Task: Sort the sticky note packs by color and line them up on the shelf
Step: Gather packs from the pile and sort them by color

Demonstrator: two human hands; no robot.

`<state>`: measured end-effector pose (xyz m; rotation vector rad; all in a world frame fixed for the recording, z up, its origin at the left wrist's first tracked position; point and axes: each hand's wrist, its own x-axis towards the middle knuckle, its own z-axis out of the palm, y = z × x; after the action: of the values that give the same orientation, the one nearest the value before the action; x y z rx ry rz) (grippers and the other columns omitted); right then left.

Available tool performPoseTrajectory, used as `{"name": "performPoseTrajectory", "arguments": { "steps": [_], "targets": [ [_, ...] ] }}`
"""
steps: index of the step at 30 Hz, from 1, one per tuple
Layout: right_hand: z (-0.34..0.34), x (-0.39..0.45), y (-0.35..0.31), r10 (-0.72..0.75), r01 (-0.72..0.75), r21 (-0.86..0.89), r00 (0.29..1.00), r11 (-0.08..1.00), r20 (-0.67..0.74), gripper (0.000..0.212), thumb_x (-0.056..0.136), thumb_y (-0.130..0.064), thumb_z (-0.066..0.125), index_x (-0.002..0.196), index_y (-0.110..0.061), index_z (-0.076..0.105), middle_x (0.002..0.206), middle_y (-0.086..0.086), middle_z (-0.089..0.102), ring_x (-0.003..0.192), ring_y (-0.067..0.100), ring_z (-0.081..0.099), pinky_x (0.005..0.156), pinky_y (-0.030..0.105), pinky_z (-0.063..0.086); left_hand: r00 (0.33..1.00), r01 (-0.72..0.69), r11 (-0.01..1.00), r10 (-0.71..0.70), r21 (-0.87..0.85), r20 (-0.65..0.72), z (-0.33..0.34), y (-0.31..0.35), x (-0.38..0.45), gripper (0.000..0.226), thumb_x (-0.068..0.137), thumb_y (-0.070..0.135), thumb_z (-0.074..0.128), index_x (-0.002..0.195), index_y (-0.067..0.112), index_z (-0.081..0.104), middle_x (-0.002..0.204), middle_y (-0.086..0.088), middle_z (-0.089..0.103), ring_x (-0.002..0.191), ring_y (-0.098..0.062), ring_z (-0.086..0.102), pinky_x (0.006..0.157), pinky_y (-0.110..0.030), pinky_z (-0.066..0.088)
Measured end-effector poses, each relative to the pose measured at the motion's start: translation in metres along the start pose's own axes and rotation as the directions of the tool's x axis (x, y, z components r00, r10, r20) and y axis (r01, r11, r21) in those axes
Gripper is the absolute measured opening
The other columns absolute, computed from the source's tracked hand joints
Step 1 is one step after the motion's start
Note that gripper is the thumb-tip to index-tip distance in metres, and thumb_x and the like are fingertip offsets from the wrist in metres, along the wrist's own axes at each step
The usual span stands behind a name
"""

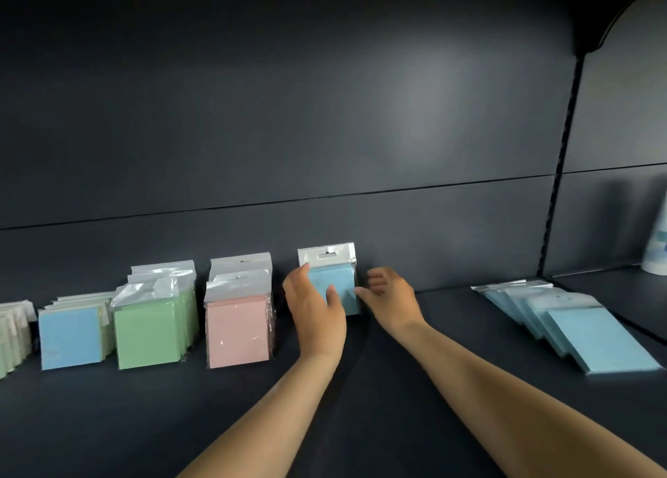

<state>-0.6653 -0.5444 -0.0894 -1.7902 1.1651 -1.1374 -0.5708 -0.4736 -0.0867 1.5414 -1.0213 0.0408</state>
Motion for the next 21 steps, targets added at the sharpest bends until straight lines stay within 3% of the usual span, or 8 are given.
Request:
{"name": "performPoseTrajectory", "arguments": {
  "steps": [2,4,6,8,10,12,15,21],
  "targets": [
    [-0.032,0.001,-0.002,-0.072,0.07,-0.109,0.997,0.992,-0.021,0.039,0.084,-0.023,0.07,0.119,-0.01,0.058,0.115,0.005,0.063,0.102,0.014,0.059,0.087,0.017,0.041,0.988,-0.146,0.986,0.141,0.078,0.069,-0.004,0.013,-0.005,0.04,0.088,0.0,0.054,0.128,0.003,0.047,0.134,-0.009,0.037,0.128,-0.022,0.037,0.106,-0.017,0.023],
    [-0.078,0.002,-0.005,-0.195,0.191,-0.325,0.981,0.926,0.02,0.036,0.086,-0.026,0.066,0.118,-0.011,0.059,0.119,0.005,0.062,0.112,0.019,0.056,0.093,0.023,0.04,0.95,-0.281,0.946,0.249,0.164,0.19,-0.004,0.033,-0.006,0.032,0.089,0.003,0.053,0.121,0.005,0.053,0.135,-0.006,0.037,0.128,-0.019,0.036,0.1,-0.008,0.018],
    [-0.129,0.004,-0.008,-0.278,0.335,-0.577,0.942,0.745,0.188,0.039,0.089,-0.031,0.062,0.122,-0.011,0.056,0.125,0.007,0.058,0.12,0.022,0.05,0.097,0.027,0.036,0.882,-0.406,0.874,0.299,0.265,0.364,0.002,0.059,-0.005,0.03,0.091,0.009,0.052,0.121,0.007,0.052,0.134,-0.004,0.037,0.128,-0.018,0.035,0.099,-0.011,0.021],
    [-0.178,0.002,-0.009,-0.229,0.422,-0.736,0.906,0.529,0.355,0.045,0.09,-0.038,0.058,0.125,-0.01,0.052,0.128,0.01,0.053,0.123,0.026,0.044,0.1,0.03,0.034,0.812,-0.482,0.795,0.248,0.368,0.528,0.012,0.087,-0.006,0.034,0.093,0.017,0.051,0.126,0.011,0.049,0.134,-0.003,0.036,0.127,-0.019,0.035,0.104,-0.02,0.026],
    [-0.219,-0.002,-0.007,-0.14,0.448,-0.796,0.892,0.407,0.43,0.048,0.091,-0.042,0.055,0.127,-0.011,0.049,0.128,0.011,0.051,0.124,0.028,0.042,0.1,0.033,0.036,0.746,-0.543,0.706,0.156,0.455,0.647,0.025,0.116,-0.012,0.038,0.094,0.024,0.05,0.129,0.014,0.046,0.135,-0.003,0.035,0.128,-0.022,0.034,0.107,-0.03,0.031],
    [-0.254,-0.006,-0.003,-0.085,0.46,-0.807,0.882,0.371,0.464,0.048,0.092,-0.041,0.054,0.129,-0.012,0.048,0.13,0.012,0.049,0.125,0.029,0.041,0.099,0.035,0.037,0.697,-0.583,0.635,0.068,0.508,0.714,0.038,0.143,-0.024,0.04,0.094,0.027,0.049,0.131,0.015,0.044,0.136,-0.003,0.035,0.129,-0.023,0.033,0.105,-0.036,0.035],
    [-0.294,-0.013,0.008,-0.05,0.48,-0.799,0.866,0.364,0.497,0.049,0.092,-0.041,0.053,0.132,-0.012,0.046,0.133,0.011,0.048,0.127,0.029,0.04,0.1,0.035,0.039,0.674,-0.605,0.575,0.001,0.551,0.738,0.056,0.173,-0.044,0.04,0.094,0.029,0.048,0.131,0.015,0.044,0.136,-0.004,0.035,0.129,-0.023,0.032,0.103,-0.038,0.037],
    [-0.344,-0.022,0.029,-0.032,0.489,-0.774,0.853,0.403,0.522,0.047,0.091,-0.041,0.053,0.128,-0.013,0.046,0.125,0.008,0.049,0.121,0.025,0.041,0.095,0.034,0.042,0.675,-0.579,0.567,-0.07,0.586,0.734,0.083,0.204,-0.083,0.04,0.095,0.03,0.047,0.131,0.013,0.044,0.135,-0.005,0.037,0.128,-0.023,0.034,0.103,-0.037,0.037]
  ]
}}
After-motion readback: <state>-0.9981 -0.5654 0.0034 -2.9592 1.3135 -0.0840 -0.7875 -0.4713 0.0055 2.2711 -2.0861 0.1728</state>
